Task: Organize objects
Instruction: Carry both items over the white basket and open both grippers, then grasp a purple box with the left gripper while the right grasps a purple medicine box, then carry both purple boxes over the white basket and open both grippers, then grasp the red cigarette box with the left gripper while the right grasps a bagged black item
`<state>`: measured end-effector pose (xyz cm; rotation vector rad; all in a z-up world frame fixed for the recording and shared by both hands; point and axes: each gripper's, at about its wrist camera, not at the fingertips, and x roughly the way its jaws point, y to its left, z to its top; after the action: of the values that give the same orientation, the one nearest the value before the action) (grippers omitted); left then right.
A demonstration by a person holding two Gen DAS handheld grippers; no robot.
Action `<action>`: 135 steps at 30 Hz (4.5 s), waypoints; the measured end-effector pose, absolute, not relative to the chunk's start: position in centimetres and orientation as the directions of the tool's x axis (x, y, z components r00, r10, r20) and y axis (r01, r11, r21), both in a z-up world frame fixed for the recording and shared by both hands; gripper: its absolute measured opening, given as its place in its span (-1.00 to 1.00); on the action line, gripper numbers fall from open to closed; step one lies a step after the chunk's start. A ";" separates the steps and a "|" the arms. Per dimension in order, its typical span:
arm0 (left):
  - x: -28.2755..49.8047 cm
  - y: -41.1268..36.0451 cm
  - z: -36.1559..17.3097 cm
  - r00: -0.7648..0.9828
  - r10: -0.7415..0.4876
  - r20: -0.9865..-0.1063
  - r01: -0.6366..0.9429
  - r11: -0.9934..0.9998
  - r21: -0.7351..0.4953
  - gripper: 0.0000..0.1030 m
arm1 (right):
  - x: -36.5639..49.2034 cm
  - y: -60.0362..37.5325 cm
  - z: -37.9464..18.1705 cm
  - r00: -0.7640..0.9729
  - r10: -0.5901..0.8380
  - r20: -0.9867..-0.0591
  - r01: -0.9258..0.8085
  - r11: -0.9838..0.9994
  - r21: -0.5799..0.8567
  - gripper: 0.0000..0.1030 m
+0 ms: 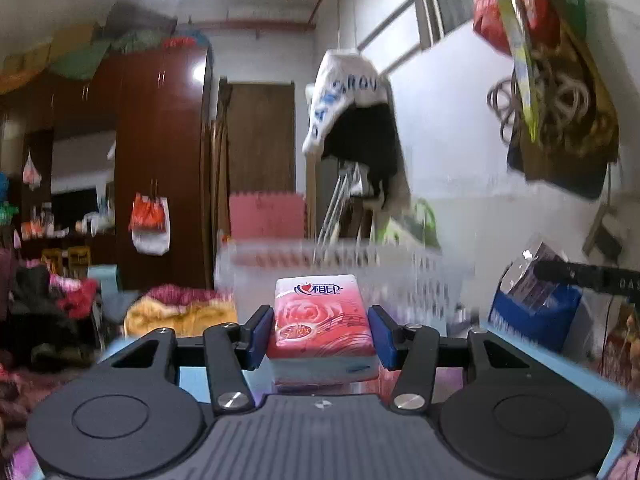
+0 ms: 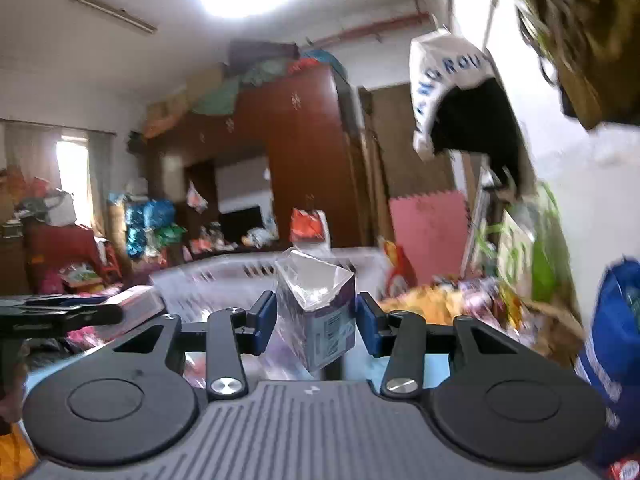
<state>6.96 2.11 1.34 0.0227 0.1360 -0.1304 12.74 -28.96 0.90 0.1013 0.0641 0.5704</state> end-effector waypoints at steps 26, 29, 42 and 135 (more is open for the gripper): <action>10.5 4.3 2.8 0.943 -0.169 -0.285 0.147 0.984 -0.099 0.61 | 14.9 -23.2 3.5 0.746 0.626 -0.225 -0.631 0.774 0.060 0.89; 7.7 5.1 -0.1 0.938 -0.151 -0.312 0.122 0.986 -0.110 0.61 | 11.7 -24.4 0.1 0.715 0.664 -0.219 -0.667 0.742 0.073 0.96; 10.5 7.4 -4.3 0.872 -0.069 -0.485 0.008 0.992 -0.127 0.61 | 11.3 -21.4 -4.5 0.684 0.655 -0.321 -0.682 0.730 0.037 0.54; 13.1 2.7 -4.9 0.827 -0.114 -0.550 0.072 0.993 -0.096 0.24 | 14.3 -24.9 -3.0 0.849 0.470 -0.243 -0.474 0.879 0.043 -0.39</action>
<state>13.07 2.73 -4.93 -0.0720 0.5887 -0.0989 14.32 -24.94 -2.98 -0.0188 0.2509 0.4975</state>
